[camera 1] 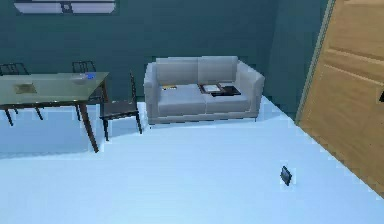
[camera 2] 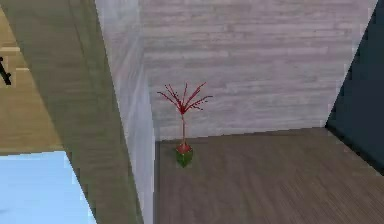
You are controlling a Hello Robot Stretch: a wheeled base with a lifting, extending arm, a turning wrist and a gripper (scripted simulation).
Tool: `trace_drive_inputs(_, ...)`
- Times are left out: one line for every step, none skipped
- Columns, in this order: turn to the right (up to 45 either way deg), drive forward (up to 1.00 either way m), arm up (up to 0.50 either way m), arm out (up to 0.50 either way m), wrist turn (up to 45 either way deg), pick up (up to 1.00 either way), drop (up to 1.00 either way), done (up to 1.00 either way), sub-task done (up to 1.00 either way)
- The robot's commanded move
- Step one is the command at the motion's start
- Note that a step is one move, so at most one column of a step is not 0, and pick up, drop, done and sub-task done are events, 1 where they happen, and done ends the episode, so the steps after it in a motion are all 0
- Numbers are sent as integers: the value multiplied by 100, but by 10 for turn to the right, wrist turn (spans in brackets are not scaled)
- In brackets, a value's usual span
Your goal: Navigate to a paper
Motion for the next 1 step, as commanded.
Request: trace_drive_inputs(0,100,0,0,0,0,0,0,0)
